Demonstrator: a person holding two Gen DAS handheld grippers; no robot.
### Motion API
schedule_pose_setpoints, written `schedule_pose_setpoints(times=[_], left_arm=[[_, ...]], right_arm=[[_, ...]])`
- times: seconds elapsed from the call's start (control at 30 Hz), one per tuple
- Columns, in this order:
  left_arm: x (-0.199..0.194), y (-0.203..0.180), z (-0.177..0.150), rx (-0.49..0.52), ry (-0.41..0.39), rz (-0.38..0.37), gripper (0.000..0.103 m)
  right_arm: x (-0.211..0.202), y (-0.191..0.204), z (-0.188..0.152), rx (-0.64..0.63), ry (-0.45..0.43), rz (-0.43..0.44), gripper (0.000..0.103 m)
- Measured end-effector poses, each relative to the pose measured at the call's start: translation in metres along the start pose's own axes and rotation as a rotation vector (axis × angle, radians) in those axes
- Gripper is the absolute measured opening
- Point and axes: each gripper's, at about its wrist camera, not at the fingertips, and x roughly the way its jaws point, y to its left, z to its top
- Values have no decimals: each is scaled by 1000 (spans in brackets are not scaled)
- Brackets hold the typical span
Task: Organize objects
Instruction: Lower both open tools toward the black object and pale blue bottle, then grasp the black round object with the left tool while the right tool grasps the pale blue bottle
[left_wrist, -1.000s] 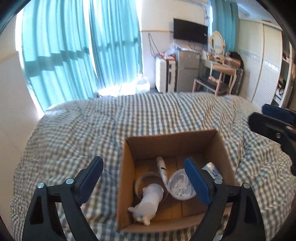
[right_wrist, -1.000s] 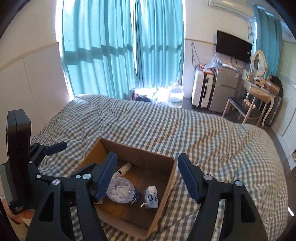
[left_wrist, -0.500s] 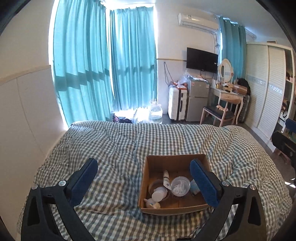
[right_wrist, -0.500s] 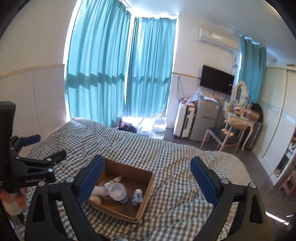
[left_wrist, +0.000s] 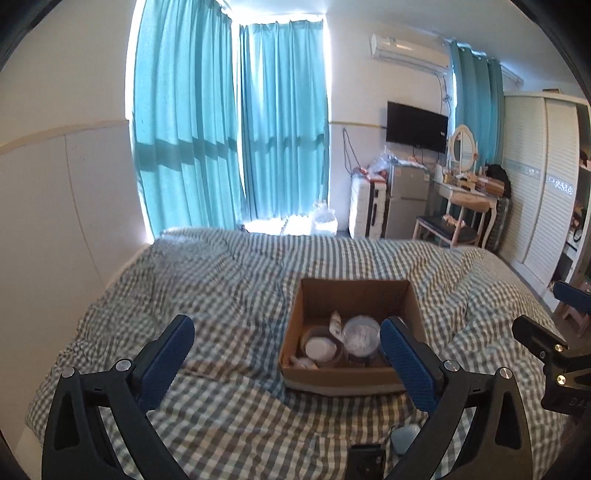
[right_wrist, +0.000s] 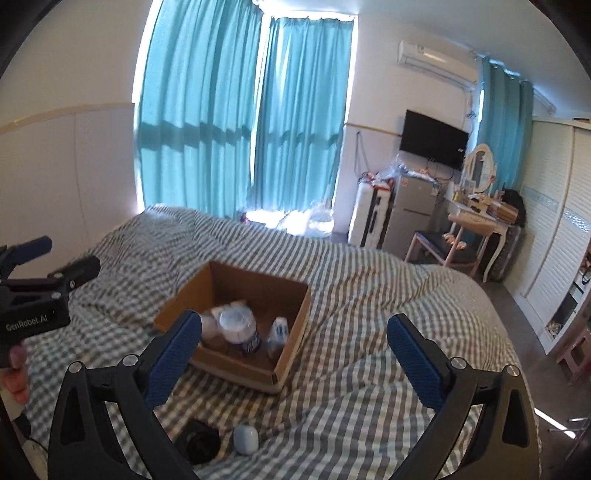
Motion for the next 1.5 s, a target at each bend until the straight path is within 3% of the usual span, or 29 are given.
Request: schedule_pose_setpoints(times=[0.23,0.53,0.83,0.93,1.03,1.1,1.2,1.43,1.5], left_arm=[[33,-13,-50,26,109,11,103],[78,-28,-125,29,309,-27,103],[92,-68,-170,103,407,-164,103],[104,-74,-178,116,444,-168,100],[113,-73,-183,117,473,-158,65],[113,-72,-183,108,486,-194,27],[107,-72,-180,120,477,-186,12],[85,-48,-148,69,402,-194,11],[83,-39,-138,56,379,-172,11]], right_arm=[[33,-1,-41,8,106,23,101],[76,12,-88,-48,219,24,101],[96,15,-104,-58,284,23,101],[98,13,-107,-40,295,37,101],[99,12,-108,-23,304,49,101],[101,13,-108,-20,316,54,101],[103,17,-109,-35,332,53,100],[123,34,-104,-59,406,100,98],[136,41,-108,-66,439,98,91]])
